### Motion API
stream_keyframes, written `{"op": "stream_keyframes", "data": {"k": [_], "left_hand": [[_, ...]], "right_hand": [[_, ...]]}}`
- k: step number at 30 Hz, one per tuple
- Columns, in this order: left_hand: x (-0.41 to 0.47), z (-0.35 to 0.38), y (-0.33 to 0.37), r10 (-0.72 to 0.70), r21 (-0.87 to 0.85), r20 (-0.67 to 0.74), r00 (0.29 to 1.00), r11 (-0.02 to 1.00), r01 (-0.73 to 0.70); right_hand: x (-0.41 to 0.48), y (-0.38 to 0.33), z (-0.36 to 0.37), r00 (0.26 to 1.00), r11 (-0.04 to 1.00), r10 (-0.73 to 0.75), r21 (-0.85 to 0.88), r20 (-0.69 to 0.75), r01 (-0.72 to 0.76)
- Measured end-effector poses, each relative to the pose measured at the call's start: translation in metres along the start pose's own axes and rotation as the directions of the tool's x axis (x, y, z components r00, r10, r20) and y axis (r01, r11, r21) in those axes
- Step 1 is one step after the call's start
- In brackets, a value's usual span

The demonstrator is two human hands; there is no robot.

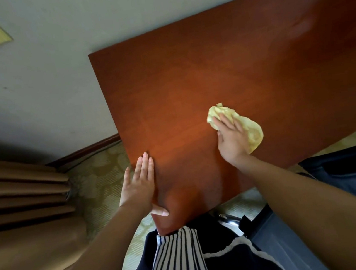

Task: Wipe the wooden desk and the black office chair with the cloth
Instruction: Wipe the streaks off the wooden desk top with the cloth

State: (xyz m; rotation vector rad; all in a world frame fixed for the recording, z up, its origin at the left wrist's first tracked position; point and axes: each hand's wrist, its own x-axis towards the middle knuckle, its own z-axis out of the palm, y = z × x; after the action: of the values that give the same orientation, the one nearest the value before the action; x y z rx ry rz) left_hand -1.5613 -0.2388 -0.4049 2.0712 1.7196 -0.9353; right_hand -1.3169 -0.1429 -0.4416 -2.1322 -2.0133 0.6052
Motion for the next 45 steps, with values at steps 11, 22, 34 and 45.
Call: {"op": "stream_keyframes", "data": {"k": [11,22,34,45], "left_hand": [[-0.002,-0.003,-0.001,0.015,0.000,0.006,1.000,1.000,-0.015],[-0.003,0.005,-0.006,0.046,-0.038,-0.042,0.998,0.998,-0.047],[-0.005,0.003,-0.003,0.065,-0.083,-0.056,0.996,0.994,-0.069],[-0.006,-0.008,-0.003,0.077,-0.104,-0.013,0.997,0.991,-0.078]], "right_hand": [[-0.094,-0.033,0.024,0.853,0.867,-0.498,0.116,0.156,0.484],[-0.125,0.032,0.001,0.778,0.774,-0.617,-0.087,0.119,0.627],[-0.051,0.085,-0.037,0.976,0.946,-0.208,-0.240,0.069,0.218],[0.007,0.019,-0.021,0.999,0.997,0.030,-0.065,0.044,-0.028]]}}
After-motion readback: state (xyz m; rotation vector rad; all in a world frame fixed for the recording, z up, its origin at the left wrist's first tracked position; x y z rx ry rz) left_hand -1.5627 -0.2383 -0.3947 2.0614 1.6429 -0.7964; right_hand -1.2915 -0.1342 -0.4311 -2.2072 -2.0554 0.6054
